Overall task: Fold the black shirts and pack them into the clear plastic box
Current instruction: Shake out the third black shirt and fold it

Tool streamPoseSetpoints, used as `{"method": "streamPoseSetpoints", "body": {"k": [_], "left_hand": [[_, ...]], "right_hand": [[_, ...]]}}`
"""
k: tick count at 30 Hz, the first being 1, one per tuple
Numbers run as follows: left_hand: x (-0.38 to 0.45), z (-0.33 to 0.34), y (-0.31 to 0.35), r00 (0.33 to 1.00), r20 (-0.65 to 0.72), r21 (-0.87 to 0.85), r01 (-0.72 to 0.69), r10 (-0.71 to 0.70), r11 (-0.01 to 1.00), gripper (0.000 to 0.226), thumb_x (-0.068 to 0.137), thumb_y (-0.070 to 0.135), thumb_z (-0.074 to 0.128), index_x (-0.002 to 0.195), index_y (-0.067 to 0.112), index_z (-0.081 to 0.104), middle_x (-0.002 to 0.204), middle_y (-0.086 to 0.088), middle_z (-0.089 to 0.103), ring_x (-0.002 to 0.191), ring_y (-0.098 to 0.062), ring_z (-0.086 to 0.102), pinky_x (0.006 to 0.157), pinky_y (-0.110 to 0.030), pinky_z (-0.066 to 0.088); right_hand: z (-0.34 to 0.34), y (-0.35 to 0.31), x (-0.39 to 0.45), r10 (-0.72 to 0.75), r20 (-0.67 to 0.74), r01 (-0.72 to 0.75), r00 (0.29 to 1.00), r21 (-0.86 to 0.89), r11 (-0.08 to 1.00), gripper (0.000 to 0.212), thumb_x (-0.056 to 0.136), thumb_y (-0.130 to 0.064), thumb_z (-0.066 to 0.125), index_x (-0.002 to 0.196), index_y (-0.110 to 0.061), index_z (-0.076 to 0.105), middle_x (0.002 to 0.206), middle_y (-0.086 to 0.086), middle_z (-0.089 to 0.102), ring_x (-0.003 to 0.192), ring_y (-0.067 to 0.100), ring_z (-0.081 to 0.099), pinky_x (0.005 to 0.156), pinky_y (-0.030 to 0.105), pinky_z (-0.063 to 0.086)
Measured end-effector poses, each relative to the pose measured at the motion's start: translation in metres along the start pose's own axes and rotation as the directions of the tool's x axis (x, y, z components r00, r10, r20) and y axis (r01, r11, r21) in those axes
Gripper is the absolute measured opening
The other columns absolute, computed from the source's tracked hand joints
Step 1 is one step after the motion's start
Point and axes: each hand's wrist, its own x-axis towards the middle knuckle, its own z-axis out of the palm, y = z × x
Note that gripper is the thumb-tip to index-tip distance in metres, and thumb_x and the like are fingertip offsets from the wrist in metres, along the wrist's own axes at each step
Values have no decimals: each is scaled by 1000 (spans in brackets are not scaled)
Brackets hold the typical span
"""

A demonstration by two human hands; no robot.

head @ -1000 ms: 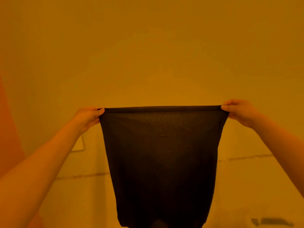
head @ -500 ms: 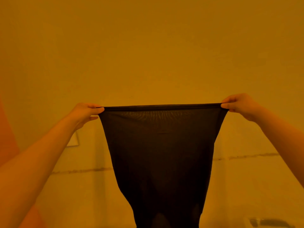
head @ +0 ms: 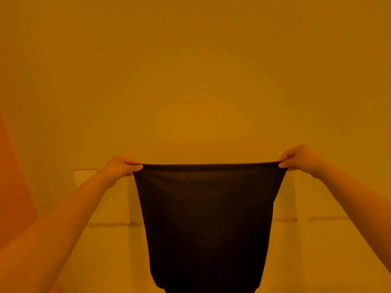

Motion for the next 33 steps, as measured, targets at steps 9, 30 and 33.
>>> {"method": "streamPoseSetpoints", "body": {"k": [9,30,33], "left_hand": [[-14,2,14,966,-210,-166,-188,151,968,21,83,2,65,74,20,59,72,5,60,72,-6,52,68,-17,43],[-417,20,-297,891,400,108,187,-215,976,45,69,-15,70,51,26,70,65,3,72,64,-3,66,65,-12,50],[-442,24,-314,859,428,201,212,-280,956,44,71,-11,70,50,28,68,58,7,69,61,0,64,60,-9,46]], "right_hand": [[-4,-21,-5,-186,-273,200,944,24,979,16,76,-1,70,90,-8,69,67,-1,58,47,-9,52,49,9,38],[119,171,-477,367,132,-348,921,-145,926,56,68,12,73,48,-40,68,62,-14,69,63,-1,63,62,10,47],[131,190,-514,402,174,-375,899,-170,911,52,70,6,74,51,-41,69,67,-14,70,67,0,64,65,12,48]]}}
